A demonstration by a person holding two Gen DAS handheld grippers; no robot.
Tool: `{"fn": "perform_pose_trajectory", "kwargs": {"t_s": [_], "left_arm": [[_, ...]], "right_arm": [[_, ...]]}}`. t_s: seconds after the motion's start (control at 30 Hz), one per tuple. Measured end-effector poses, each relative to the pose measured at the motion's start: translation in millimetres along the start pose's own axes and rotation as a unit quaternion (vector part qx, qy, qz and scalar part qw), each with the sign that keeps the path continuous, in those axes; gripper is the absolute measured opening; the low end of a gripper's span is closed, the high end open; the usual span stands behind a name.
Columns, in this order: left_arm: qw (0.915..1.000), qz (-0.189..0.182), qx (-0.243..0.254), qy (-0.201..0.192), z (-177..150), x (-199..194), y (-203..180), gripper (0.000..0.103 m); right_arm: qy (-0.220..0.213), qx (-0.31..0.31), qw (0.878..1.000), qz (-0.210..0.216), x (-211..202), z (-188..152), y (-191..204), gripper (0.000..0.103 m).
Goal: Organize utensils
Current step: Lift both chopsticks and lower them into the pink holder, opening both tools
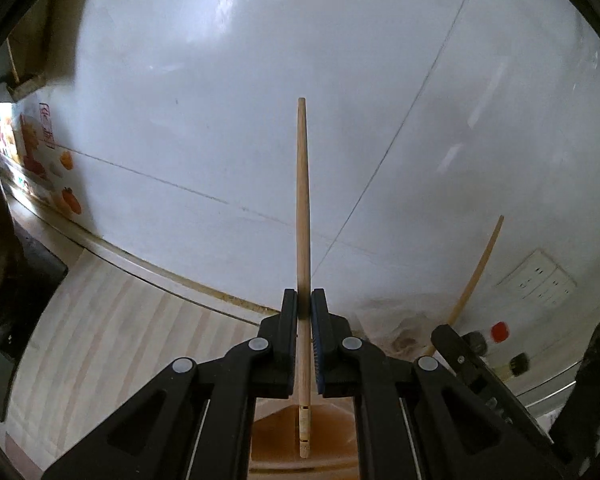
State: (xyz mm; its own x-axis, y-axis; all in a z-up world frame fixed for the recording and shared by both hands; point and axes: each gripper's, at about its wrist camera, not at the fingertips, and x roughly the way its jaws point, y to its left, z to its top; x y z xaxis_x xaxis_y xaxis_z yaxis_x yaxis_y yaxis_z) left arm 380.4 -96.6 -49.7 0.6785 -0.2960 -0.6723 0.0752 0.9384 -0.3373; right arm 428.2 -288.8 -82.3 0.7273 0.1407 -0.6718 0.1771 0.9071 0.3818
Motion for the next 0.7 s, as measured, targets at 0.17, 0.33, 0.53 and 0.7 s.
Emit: {"fn": "perform_pose_trajectory", "kwargs": {"t_s": [0.17,0.33,0.53,0.7], "left_arm": [[0.9995,0.019,0.025,0.005,-10.9,4.3,-5.0,0.004],[0.9989,0.023,0.039,0.013,-14.3,12.1,-2.2,0.004],[0.9966,0.017,0.076,0.027,-23.4,-9.0,-10.0,0.011],[0.9944,0.044,0.095,0.006,-26.0,-50.8,-13.2,0.054]], "right_arm": [[0.008,-0.022,1.000,0.011,7.8,-18.2,1.9,0.007],[0.013,-0.045,0.999,0.011,3.3,-27.2,7.8,0.007],[0.055,-0.060,0.996,0.027,-6.2,-25.5,1.1,0.008],[0.056,-0.052,0.996,0.038,-31.6,-26.7,-5.9,0.045]]}}
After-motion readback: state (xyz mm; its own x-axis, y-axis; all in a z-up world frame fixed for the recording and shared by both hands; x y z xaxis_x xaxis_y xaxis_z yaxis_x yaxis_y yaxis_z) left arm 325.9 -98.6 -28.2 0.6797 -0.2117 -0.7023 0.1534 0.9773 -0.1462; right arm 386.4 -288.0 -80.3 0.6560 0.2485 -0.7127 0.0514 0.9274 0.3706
